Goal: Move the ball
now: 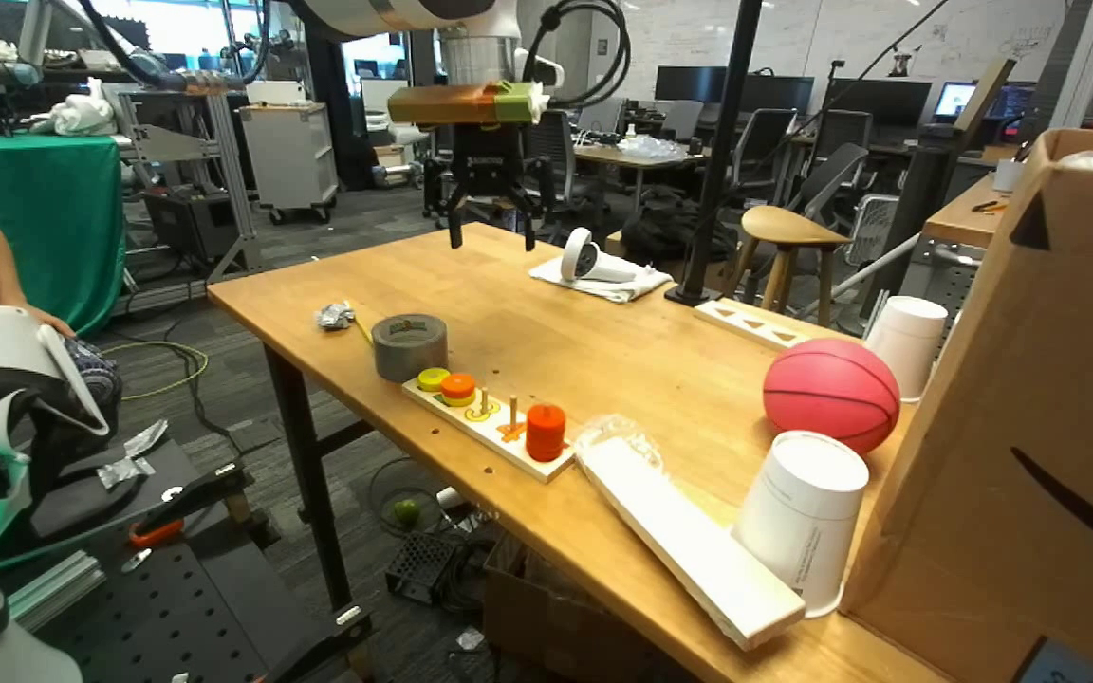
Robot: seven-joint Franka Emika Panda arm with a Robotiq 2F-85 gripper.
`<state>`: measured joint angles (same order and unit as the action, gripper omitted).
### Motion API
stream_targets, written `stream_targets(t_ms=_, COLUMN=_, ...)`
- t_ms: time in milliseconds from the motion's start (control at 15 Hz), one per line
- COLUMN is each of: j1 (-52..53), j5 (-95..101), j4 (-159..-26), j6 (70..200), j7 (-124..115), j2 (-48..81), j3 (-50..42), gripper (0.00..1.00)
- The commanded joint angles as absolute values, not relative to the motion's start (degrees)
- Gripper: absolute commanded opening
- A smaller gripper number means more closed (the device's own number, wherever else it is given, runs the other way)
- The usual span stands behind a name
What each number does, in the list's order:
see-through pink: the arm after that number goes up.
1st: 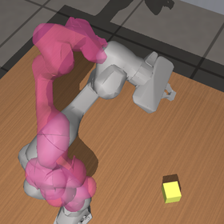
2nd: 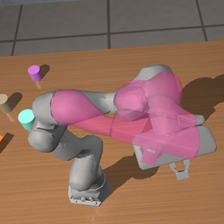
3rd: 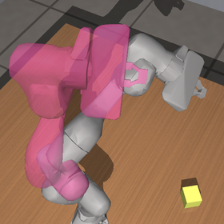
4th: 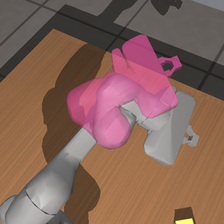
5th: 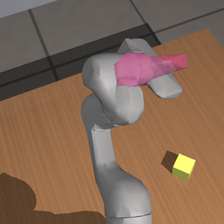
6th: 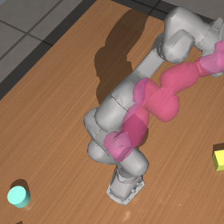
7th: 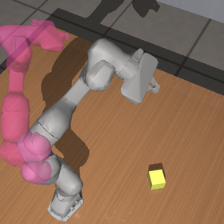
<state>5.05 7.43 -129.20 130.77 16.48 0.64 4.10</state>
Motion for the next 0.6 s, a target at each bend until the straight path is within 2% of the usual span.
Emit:
stream_targets(t_ms=0, j1=2.0, j5=0.78, j4=-129.15, j6=131.95, j7=19.87, j2=3.6, j3=1.8, gripper=1.0)
stream_targets(t_ms=533, j1=-3.1, j5=0.58, j4=-129.26, j6=131.79, j7=21.44, j2=8.98, j3=-0.44, gripper=1.0)
